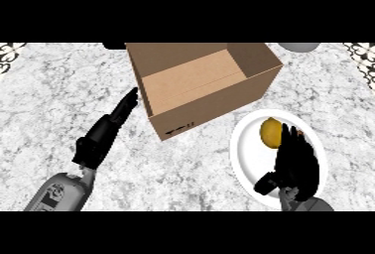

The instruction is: Pick the croissant from the plate and place it in the cardboard box

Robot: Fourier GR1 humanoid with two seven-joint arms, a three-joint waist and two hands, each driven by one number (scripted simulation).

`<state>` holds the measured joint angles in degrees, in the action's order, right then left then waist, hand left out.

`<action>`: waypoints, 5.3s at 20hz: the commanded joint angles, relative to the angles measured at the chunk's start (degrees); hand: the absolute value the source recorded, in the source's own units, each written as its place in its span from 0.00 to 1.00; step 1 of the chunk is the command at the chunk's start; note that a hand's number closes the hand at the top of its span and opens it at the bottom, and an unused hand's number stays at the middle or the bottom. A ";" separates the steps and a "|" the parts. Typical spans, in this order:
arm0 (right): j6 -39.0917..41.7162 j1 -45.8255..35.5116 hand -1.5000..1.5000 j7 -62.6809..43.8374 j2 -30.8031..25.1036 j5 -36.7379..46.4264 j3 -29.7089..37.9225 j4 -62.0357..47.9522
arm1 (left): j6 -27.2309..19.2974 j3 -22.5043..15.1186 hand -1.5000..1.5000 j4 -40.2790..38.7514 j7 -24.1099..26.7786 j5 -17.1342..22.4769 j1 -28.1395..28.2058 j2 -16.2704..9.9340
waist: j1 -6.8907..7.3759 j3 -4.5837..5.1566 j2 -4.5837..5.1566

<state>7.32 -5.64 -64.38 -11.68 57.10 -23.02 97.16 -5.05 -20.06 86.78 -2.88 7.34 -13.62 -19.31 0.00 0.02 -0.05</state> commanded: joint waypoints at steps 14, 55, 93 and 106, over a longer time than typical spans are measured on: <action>2.50 1.23 0.00 0.63 3.71 5.99 6.93 -9.35 | 4.89 4.73 0.50 0.35 -0.34 -2.11 0.55 1.92 | 0.16 -0.02 0.08; 21.75 -15.45 1.00 40.02 7.37 -4.15 -9.17 34.47 | 6.58 7.07 0.50 0.38 -2.73 -7.61 1.20 7.37 | -0.27 0.01 -0.12; 3.13 -55.38 1.00 47.47 10.50 -2.81 16.97 -27.13 | 11.67 9.88 0.50 6.31 -7.70 -10.93 1.45 11.19 | 0.93 -0.02 0.10; -10.51 -60.55 0.00 53.70 11.67 -14.57 20.31 -59.34 | 10.96 9.68 0.50 -1.19 -0.89 -14.17 -0.64 12.87 | 2.44 -0.01 0.86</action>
<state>-1.22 -62.48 -13.26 -0.10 46.35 -4.78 47.08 6.90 -9.13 86.41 -3.41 -5.07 -12.79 -7.82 1.93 0.02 0.60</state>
